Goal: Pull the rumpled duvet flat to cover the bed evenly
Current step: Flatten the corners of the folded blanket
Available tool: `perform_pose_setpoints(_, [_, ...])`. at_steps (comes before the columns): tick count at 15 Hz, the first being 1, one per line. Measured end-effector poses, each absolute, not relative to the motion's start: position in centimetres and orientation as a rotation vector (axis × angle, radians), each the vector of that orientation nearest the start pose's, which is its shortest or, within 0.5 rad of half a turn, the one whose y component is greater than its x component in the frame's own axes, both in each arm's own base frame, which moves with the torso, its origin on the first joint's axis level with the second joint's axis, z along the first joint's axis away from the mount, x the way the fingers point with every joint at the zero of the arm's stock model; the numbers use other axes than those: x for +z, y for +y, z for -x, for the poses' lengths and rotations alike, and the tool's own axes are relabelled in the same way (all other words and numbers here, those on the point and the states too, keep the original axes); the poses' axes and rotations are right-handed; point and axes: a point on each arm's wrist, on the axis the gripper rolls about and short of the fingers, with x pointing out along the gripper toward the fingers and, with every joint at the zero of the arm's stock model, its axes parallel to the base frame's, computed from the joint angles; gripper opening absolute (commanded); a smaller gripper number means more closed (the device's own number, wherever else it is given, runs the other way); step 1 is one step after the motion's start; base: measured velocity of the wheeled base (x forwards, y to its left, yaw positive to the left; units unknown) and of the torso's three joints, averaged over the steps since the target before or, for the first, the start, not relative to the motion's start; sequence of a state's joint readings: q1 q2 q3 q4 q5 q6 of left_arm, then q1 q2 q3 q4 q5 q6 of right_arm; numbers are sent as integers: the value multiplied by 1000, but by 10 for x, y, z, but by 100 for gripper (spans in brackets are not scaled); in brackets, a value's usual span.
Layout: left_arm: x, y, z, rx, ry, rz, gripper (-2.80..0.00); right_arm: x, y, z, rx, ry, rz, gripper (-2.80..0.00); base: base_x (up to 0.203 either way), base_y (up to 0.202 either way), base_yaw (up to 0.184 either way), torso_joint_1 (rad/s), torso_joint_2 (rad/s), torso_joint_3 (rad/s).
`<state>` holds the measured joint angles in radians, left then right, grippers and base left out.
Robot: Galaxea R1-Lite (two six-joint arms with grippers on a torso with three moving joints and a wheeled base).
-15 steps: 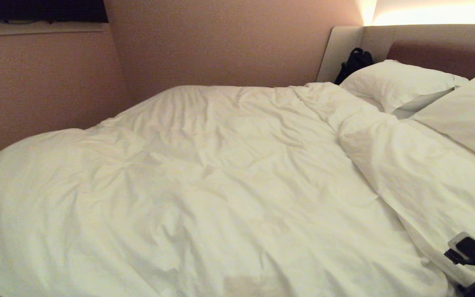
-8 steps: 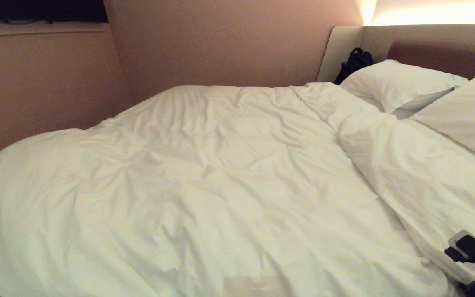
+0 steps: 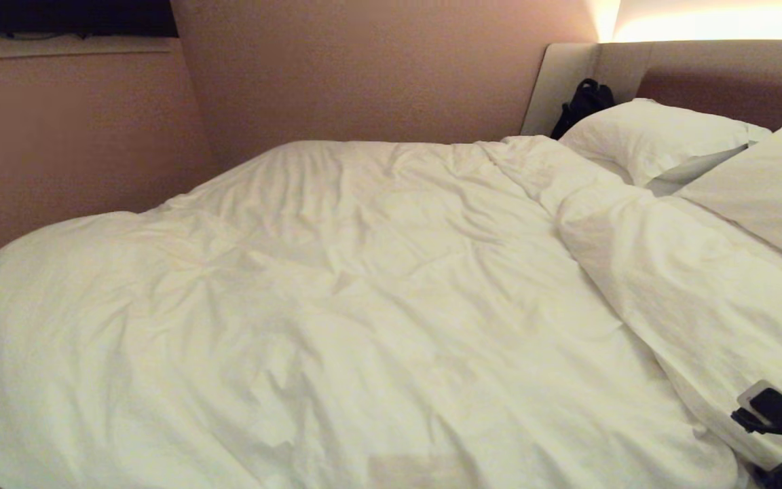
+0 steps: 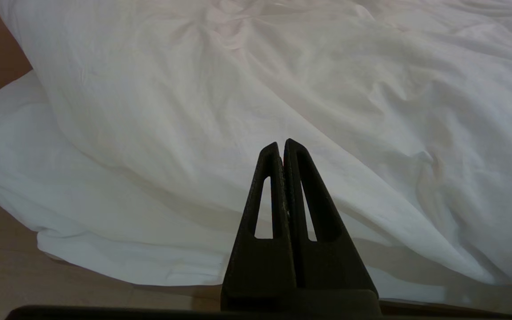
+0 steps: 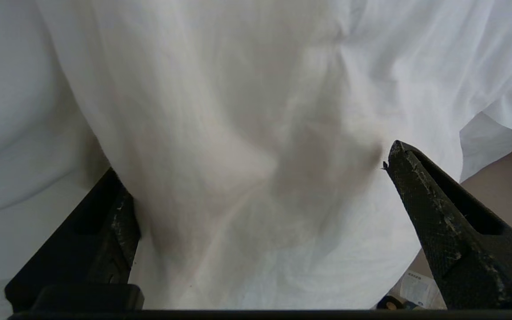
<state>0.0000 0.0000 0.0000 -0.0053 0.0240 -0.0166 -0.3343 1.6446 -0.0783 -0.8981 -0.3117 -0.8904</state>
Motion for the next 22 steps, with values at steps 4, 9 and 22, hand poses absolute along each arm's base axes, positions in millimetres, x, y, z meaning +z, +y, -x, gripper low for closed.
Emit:
perform_pose_setpoints(4, [76,1,23,24,-6,17,-280,63,-65,-166,-278,902,818,0,0,0,0,0,0,0])
perform_pose_setpoints(9, [76,1,23,24,-6,17,-280,63,-65,-167,-276,900,816,-280,0,0,0,0,0,0])
perform_pose_setpoints(22, [76,1,23,24,-6,16,-280,70,-61,-160,-274,862,819,-280,0,0,0,0,0,0])
